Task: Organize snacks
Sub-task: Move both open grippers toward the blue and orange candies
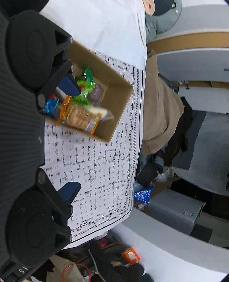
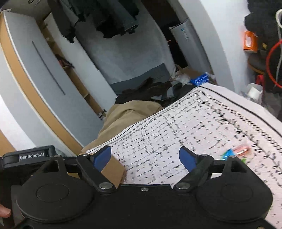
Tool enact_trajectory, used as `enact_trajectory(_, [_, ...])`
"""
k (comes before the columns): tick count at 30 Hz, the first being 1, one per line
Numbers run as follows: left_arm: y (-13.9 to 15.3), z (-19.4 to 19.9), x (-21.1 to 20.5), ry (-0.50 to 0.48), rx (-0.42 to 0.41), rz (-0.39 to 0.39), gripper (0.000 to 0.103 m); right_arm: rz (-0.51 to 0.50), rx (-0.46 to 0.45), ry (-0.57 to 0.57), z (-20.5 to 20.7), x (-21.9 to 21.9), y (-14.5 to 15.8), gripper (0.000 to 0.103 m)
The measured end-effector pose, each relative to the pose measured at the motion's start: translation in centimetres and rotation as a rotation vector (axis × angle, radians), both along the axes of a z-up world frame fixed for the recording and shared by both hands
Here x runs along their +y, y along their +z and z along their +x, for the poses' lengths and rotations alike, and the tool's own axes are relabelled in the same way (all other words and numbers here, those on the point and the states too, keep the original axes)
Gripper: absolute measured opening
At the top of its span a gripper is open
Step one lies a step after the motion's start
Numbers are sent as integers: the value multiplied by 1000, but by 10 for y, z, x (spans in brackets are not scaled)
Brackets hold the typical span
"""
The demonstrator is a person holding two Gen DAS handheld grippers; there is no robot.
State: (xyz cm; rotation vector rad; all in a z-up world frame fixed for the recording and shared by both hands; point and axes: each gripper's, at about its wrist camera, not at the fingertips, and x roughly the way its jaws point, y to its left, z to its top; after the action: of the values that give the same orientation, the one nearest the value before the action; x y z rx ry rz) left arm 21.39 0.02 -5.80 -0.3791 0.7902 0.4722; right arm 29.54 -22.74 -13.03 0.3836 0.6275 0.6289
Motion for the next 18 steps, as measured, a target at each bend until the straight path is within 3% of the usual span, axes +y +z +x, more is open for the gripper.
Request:
enact_trajectory(8, [-11, 22, -29, -72, 13, -60, 103, 14, 34, -77, 13, -40, -9, 85])
enact_trajectory(18, [-27, 44, -58, -102, 38, -80, 103, 14, 85, -128, 25, -67, -28, 85])
